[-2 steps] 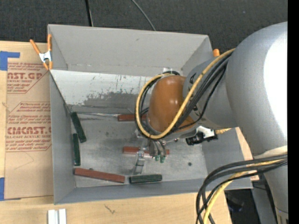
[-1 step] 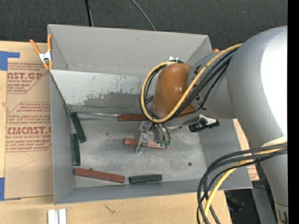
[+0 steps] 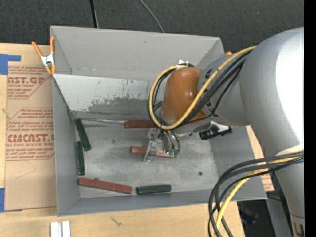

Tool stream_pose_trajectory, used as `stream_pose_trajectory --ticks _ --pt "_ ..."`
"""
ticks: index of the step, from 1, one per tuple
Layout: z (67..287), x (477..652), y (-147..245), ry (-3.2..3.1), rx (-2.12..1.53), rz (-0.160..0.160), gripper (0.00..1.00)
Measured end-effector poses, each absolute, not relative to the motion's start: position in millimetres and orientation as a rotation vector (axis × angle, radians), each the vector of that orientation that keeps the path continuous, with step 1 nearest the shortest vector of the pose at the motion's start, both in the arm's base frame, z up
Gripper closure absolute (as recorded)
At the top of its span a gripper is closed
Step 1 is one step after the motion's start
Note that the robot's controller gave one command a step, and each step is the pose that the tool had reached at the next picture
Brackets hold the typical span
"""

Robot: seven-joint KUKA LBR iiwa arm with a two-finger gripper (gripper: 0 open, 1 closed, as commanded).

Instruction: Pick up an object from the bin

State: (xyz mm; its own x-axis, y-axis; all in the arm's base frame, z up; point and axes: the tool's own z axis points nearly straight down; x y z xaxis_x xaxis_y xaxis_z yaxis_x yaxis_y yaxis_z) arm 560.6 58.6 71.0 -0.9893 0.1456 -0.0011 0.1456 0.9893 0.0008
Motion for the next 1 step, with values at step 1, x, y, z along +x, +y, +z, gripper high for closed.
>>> stream_pose_trajectory --ticks 1 --pt "206.9 555.0 42.6 3.133 0.18 0.001 1.0"
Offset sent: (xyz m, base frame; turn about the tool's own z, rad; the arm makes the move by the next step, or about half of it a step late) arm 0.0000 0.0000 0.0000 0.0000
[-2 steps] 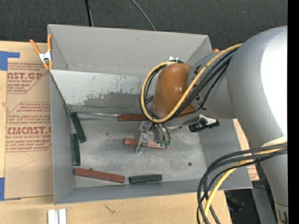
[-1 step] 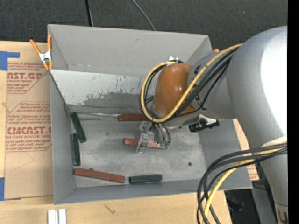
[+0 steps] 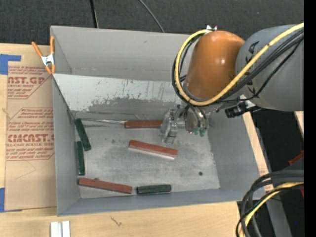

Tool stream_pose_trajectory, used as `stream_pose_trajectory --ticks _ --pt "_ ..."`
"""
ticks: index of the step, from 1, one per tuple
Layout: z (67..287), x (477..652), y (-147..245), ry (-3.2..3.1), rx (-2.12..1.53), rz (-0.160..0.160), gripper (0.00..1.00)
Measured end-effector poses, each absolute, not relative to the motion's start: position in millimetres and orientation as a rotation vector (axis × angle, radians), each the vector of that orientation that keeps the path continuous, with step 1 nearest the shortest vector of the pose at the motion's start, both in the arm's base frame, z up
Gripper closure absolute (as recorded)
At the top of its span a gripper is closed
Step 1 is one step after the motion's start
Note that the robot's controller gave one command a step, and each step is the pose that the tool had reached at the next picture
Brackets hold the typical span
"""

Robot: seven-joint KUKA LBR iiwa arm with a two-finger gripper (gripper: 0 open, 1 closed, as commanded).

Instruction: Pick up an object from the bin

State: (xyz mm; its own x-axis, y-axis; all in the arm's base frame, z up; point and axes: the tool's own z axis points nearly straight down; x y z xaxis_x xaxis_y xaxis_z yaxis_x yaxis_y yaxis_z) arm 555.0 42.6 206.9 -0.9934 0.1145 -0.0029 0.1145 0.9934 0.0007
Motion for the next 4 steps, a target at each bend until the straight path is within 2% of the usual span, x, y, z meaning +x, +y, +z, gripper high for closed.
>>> stream_pose_trajectory --ticks 1,3,4 --pt "207 554.9 43 3.134 0.18 0.001 0.0" --pt "198 553.5 42 3.124 0.171 0.003 0.0" --pt "126 550.6 41 3.131 0.173 0.001 0.0"
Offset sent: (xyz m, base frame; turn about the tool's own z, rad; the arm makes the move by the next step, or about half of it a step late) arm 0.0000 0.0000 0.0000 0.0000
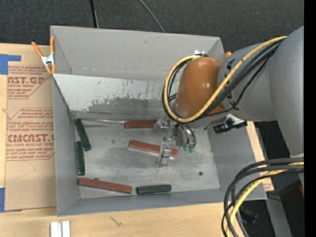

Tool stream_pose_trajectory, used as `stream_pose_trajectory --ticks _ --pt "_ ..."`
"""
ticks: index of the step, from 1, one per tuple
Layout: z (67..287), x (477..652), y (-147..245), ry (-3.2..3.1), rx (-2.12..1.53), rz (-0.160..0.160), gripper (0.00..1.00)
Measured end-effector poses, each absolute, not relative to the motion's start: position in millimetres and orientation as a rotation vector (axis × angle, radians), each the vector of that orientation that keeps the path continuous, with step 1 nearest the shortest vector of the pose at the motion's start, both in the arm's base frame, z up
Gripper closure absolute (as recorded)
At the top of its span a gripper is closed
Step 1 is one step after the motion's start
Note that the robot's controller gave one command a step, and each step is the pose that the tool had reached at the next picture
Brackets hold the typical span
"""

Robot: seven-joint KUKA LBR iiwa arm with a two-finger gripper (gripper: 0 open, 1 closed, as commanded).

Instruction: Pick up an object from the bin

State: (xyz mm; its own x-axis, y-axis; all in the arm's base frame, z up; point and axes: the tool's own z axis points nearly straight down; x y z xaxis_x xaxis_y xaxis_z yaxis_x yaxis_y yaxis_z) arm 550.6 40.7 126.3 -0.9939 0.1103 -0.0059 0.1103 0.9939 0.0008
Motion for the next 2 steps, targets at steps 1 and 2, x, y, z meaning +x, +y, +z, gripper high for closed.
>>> stream_pose_trajectory --ticks 1,2 --pt "89 574.5 42 3.126 0.291 0.002 0.0" --pt "71 564.8 43 3.095 0.541 0.001 1.0"
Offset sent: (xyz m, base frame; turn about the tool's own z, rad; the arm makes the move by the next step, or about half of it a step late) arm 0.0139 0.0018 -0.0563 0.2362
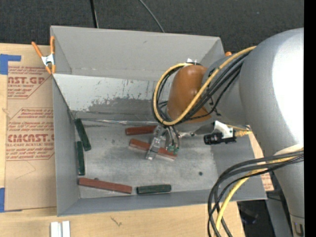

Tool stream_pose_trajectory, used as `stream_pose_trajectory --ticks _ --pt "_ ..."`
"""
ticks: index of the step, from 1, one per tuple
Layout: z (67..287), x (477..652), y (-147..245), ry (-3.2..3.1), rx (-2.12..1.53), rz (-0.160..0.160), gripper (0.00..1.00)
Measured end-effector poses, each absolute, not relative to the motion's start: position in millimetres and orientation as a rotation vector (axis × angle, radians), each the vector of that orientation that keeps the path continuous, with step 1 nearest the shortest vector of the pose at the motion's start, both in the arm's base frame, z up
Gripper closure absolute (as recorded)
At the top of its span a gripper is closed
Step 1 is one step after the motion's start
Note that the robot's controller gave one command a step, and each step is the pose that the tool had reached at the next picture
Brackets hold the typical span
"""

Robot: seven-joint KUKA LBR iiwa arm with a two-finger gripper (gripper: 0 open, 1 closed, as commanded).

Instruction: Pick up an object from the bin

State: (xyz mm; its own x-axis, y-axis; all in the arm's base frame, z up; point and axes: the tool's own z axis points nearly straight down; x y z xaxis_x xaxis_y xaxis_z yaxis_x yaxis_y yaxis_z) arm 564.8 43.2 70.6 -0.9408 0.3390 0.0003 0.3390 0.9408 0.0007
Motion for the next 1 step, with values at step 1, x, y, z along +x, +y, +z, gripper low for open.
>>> stream_pose_trajectory --ticks 1 --pt "70.6 564.8 43.2 -3.095 -0.541 -0.001 1.0"
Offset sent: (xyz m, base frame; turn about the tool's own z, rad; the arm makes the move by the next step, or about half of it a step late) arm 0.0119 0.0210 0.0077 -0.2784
